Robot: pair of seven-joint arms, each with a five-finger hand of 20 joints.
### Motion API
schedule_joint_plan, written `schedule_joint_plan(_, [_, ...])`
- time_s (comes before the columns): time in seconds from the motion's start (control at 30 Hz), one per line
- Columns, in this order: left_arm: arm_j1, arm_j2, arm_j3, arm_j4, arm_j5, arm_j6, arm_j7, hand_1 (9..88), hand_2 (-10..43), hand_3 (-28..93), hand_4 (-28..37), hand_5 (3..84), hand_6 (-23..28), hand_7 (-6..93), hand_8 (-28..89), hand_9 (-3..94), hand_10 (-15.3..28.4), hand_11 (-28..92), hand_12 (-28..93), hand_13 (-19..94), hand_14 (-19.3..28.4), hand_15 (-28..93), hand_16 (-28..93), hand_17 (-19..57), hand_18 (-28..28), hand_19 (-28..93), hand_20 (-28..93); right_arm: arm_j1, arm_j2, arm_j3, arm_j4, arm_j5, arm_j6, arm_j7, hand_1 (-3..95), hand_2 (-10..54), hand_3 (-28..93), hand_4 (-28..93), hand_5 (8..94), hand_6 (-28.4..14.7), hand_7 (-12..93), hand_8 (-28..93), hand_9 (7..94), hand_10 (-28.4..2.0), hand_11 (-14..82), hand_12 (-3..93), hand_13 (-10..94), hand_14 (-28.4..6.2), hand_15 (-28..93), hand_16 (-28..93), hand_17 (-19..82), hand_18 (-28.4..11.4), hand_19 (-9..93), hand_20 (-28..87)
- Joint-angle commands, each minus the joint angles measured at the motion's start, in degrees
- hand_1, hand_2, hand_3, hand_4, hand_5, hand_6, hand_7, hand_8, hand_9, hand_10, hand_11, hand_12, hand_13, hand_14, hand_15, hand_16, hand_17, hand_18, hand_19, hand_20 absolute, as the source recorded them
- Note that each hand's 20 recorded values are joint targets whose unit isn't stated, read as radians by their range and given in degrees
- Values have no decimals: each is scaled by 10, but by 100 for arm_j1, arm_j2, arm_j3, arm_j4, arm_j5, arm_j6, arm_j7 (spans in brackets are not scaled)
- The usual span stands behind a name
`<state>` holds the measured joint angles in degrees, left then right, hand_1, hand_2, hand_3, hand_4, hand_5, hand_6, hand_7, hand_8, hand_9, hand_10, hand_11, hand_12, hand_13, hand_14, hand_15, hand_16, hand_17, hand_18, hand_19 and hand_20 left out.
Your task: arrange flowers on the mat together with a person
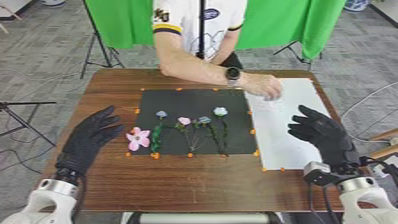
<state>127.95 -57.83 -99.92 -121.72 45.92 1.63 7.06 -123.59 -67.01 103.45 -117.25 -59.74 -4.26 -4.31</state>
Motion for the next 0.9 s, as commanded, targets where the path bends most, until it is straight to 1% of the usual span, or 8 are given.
schedule_joint_plan(0.03, [119,140,-138,-8,98,79,10,248,-22,698,-259,330,30,228,-111,299,120,281,180,267,143,480,-21,-66,208,503,117,-21,42,-31,-12,-37,34,-57,178,32,881,-239,414,-28,130,-89,433,-143,113,225,378,-123,280,247,110,-212,418,239])
schedule_joint_plan(0.13, [175,212,-206,-41,109,51,4,246,-22,699,-258,330,29,229,-111,299,119,280,180,267,143,480,-21,-66,208,503,116,32,23,-96,6,-17,-2,19,175,29,882,-240,418,-33,134,-89,435,-144,114,226,379,-123,280,247,110,-212,420,240])
schedule_joint_plan(0.27, [338,128,-247,-70,82,80,3,247,-22,697,-259,330,30,229,-111,299,119,280,180,267,142,480,-21,-66,208,503,116,20,-38,-61,2,-185,-145,70,175,28,880,-242,417,-38,132,-89,436,-145,114,226,379,-124,280,247,109,-213,422,241])
schedule_joint_plan(0.4, [185,160,-153,-10,116,40,-20,247,-21,697,-259,330,29,228,-111,299,119,279,181,267,143,480,-21,-66,208,503,116,1,28,-17,-13,-75,77,-37,175,26,882,-242,417,-40,130,-88,435,-145,114,226,379,-124,279,247,109,-212,421,240])
schedule_joint_plan(0.6, [378,87,-218,-78,80,137,62,246,-23,698,-258,330,30,227,-111,299,119,279,181,267,143,480,-21,-66,208,503,115,13,-93,-104,16,-150,-115,-2,177,25,881,-243,416,-41,131,-87,433,-145,115,227,377,-124,279,247,108,-212,419,239])
schedule_joint_plan(0.7, [141,113,-78,14,71,108,21,246,-23,698,-258,328,28,227,-111,299,119,279,181,268,143,480,-20,-67,208,504,116,-15,-63,-89,0,-91,73,-59,176,27,881,-243,415,-41,132,-87,433,-145,114,226,378,-123,279,248,109,-212,420,239])
schedule_joint_plan(0.8, [248,163,-173,-32,86,127,33,246,-23,697,-259,327,28,227,-111,299,119,278,181,268,143,480,-20,-66,208,503,116,106,-89,-180,51,-83,-22,-16,177,27,881,-243,419,-41,136,-88,434,-145,115,226,379,-123,281,248,109,-212,426,242])
schedule_joint_plan(0.9, [398,99,-247,-82,33,193,81,246,-23,698,-258,327,28,228,-111,299,119,279,181,268,144,480,-20,-66,208,503,116,86,-130,-156,39,-205,-151,8,177,28,881,-243,418,-41,137,-89,436,-145,117,227,379,-123,282,248,108,-212,424,241])
